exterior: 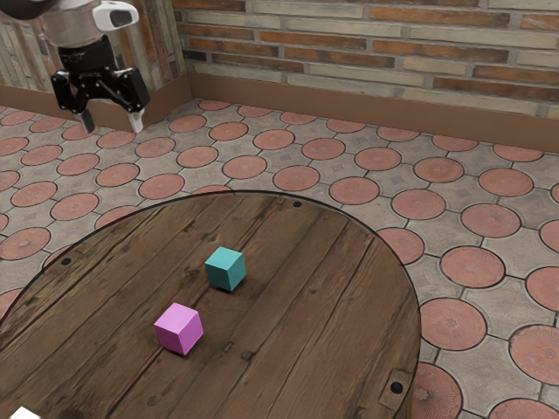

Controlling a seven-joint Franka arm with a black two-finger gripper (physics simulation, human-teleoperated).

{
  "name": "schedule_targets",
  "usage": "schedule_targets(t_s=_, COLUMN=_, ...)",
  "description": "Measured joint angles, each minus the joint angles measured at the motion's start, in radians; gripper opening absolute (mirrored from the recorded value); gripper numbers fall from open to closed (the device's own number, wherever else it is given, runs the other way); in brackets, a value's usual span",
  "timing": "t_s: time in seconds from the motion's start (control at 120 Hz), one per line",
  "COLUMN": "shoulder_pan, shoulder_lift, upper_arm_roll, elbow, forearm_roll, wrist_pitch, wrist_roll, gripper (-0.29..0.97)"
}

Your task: Pick up the blue block with one arm, and put the blue block on the pink block with one arm

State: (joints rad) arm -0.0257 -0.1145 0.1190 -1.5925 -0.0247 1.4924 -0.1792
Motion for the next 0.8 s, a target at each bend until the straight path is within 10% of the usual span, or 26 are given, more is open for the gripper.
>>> schedule_targets(t_s=0.3, shoulder_pan=0.065, shoulder_lift=0.207, upper_arm_roll=-0.034, elbow=-0.011, forearm_roll=-0.017, wrist_pitch=0.032, wrist_roll=-0.108, gripper=0.68)
schedule_targets(t_s=0.8, shoulder_pan=-0.036, shoulder_lift=0.41, upper_arm_roll=-0.085, elbow=-0.213, forearm_roll=-0.027, wrist_pitch=0.535, wrist_roll=-0.047, gripper=0.68)
